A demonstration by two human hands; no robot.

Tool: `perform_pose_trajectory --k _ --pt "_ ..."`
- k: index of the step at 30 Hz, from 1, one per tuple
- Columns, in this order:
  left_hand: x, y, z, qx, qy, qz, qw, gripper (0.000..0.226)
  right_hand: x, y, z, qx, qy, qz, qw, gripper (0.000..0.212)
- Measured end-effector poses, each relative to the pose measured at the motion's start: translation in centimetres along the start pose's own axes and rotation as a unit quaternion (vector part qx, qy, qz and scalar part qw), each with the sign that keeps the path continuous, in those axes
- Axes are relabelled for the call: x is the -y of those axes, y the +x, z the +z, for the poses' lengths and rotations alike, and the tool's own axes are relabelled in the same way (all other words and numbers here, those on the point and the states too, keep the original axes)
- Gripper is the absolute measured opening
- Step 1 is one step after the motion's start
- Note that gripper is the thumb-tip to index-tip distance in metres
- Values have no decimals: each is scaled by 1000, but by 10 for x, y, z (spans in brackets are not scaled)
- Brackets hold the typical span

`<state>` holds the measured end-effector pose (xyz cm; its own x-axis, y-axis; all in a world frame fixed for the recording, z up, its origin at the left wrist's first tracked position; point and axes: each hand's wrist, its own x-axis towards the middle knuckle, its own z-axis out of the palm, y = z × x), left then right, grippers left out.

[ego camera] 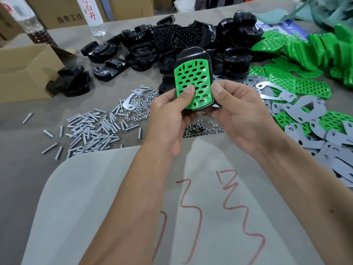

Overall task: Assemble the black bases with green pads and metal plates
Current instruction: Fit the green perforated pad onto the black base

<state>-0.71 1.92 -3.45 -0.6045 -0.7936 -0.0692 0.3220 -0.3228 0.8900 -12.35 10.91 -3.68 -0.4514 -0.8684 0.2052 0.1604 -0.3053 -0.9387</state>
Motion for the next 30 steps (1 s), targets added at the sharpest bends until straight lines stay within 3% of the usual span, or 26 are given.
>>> perform_pose_trajectory --k 8,14,19,24,30 --pt "3 -3 0 4 -10 23 1000 13 0 -1 5 -16 -1 1 1000 30" --pt "11 -5 6 -56 94 92 990 7 -1 -3 1 -29 22 42 998 35" --pt "6 -3 3 -42 35 23 998 9 1 -4 3 -14 -10 27 999 22" --pt "-1 -1 -3 11 23 -12 1000 10 2 -4 0 -6 -28 -1 1000 25" --pt "-3 1 -6 17 16 -37 999 25 -3 1 0 -74 -98 -41 992 22"
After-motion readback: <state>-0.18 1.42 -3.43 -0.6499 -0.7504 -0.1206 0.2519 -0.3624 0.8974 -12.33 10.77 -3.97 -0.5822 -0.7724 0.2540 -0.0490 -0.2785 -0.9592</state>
